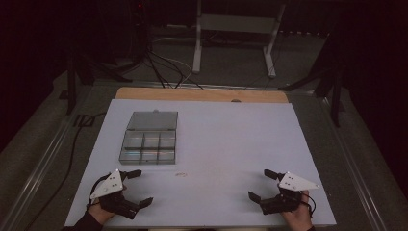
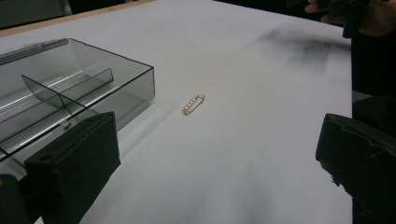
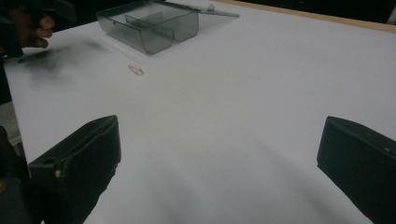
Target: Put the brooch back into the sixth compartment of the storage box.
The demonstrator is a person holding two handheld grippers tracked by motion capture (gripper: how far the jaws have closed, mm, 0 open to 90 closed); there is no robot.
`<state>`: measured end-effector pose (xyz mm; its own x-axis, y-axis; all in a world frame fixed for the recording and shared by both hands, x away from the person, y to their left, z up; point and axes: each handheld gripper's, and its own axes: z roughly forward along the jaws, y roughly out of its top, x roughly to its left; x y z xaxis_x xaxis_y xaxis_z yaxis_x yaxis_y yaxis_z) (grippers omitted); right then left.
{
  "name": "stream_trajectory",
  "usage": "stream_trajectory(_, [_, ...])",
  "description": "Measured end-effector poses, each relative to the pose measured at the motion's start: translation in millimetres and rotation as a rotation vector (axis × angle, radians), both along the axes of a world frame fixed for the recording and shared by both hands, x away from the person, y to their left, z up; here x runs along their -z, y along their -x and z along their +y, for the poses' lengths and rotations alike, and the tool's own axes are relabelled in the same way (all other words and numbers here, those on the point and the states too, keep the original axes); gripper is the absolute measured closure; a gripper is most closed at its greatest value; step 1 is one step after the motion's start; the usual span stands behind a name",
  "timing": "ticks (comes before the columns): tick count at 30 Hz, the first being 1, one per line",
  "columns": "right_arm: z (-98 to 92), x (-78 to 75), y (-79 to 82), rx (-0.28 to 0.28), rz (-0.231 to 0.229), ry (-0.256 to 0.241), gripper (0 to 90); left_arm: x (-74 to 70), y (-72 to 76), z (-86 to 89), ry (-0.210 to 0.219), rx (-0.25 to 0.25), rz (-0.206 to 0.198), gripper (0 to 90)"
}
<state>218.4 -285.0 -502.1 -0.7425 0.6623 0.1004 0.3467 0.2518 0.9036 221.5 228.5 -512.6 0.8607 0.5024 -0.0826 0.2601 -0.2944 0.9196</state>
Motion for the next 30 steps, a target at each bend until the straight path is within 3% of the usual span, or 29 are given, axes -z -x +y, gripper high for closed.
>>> stream_trajectory(13, [-1.4, 0.3, -0.5, 0.01, 0.009, -0.01, 0.0, -3.0, -0.6, 1.2, 0.016, 0.01, 0.005, 1.0])
stream_trajectory(18, [-1.0, 0.1, 0.0, 0.006, 0.005, -0.014, 0.0, -9.2, -4.0, 0.4, 0.042, 0.04, 0.014, 1.1])
stream_trajectory(30, [-0.7, -1.2, 1.8, -0.003, 0.001, -0.019, 0.0, -22.7, -16.4, -14.4, 0.023, 0.138, 0.02, 1.1])
